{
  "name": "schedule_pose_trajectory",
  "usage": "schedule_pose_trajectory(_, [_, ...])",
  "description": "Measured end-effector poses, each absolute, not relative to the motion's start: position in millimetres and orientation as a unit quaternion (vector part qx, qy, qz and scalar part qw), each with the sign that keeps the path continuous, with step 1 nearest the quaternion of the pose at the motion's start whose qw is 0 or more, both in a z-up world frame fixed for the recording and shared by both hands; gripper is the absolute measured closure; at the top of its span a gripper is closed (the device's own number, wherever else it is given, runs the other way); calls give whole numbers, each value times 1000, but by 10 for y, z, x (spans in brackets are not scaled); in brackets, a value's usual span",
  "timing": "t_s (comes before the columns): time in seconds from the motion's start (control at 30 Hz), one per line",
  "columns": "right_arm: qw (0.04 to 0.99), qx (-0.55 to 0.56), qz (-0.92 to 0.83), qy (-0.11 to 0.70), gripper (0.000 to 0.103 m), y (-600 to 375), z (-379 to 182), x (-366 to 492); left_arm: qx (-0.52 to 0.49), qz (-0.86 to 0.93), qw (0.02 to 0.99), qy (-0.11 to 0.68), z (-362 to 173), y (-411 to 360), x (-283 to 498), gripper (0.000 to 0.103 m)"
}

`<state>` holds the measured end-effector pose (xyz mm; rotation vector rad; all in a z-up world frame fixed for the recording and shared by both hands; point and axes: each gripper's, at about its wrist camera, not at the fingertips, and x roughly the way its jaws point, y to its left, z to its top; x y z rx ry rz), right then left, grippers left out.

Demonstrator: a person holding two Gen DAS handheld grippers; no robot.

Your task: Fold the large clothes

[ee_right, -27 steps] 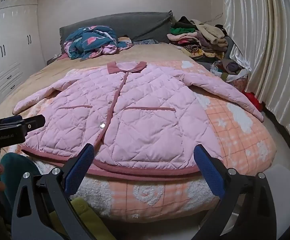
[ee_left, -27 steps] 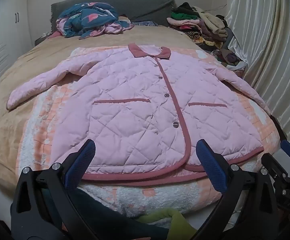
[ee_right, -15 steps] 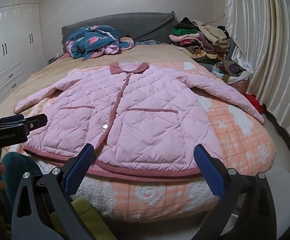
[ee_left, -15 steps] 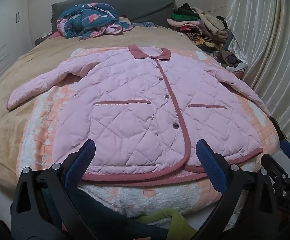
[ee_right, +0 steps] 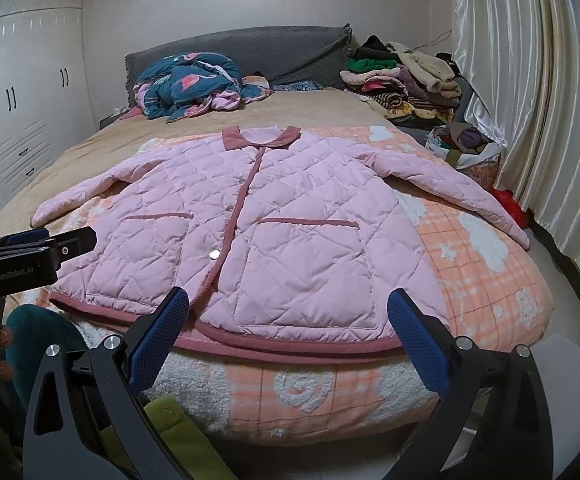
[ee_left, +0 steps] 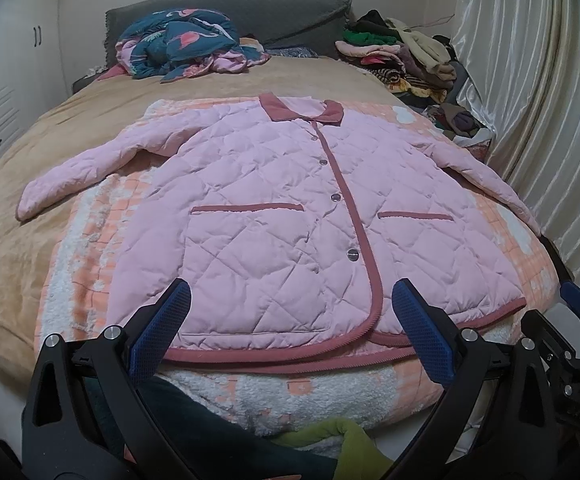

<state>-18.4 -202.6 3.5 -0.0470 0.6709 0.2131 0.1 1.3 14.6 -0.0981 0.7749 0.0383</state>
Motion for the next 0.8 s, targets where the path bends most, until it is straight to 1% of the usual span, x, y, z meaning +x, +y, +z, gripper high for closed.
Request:
schedule_pose_trajectory(0.4, [937,-21,107,330,4,-2023,28,-187,-50,16,925,378,183,105,15,9])
schedule_pose_trajectory(0.8, [937,-19,108,332,4,-2020,-1,-192,-50,17,925,375,99,42,-38,9])
